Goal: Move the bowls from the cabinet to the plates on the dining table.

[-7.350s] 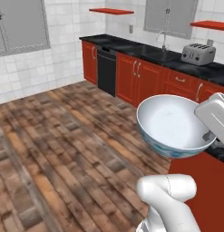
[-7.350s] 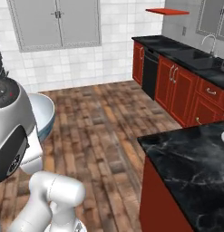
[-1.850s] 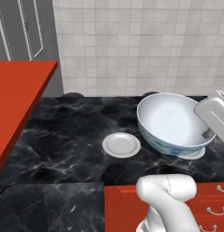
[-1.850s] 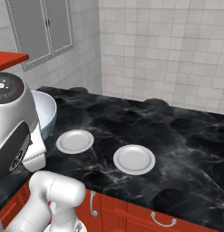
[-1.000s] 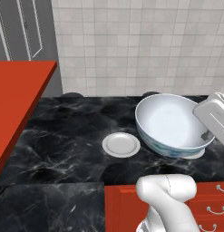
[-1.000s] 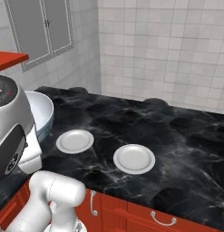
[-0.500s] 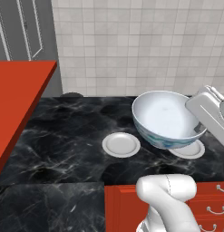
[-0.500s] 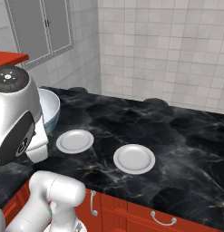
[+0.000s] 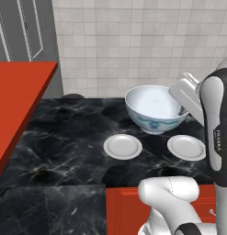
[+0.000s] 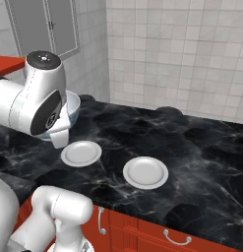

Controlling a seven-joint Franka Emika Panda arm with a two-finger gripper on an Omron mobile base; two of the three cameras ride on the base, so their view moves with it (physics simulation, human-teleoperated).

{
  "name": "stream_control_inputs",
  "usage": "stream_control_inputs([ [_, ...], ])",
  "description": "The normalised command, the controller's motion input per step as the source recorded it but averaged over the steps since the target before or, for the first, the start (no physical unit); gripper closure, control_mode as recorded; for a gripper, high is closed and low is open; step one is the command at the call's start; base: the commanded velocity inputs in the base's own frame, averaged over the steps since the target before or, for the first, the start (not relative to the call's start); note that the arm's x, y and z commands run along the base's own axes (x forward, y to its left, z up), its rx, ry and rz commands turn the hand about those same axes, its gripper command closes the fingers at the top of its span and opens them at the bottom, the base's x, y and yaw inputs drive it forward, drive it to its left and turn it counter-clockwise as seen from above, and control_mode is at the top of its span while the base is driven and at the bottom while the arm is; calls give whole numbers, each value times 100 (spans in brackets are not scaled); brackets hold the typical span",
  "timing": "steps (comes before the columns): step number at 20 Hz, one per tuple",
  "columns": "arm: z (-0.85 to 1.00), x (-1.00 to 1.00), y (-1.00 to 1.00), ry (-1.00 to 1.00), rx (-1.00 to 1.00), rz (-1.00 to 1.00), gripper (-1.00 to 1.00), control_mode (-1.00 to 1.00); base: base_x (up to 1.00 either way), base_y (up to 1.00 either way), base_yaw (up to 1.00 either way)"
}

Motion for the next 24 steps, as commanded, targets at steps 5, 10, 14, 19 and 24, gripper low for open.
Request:
stream_control_inputs([
  [5, -24, 40, 0, 0, 1, 0, 100, -100, 0, 0, 0],
  [10, -55, 29, 0, -1, 1, 0, 100, -100, 0, 0, 0],
  [14, -82, 38, 0, 0, 0, 0, 100, -100, 0, 0, 0],
  [19, -83, 44, 0, 0, 1, 0, 100, -100, 0, 0, 0],
  [24, -63, 48, 0, 0, 1, 0, 100, -100, 0, 0, 0],
])
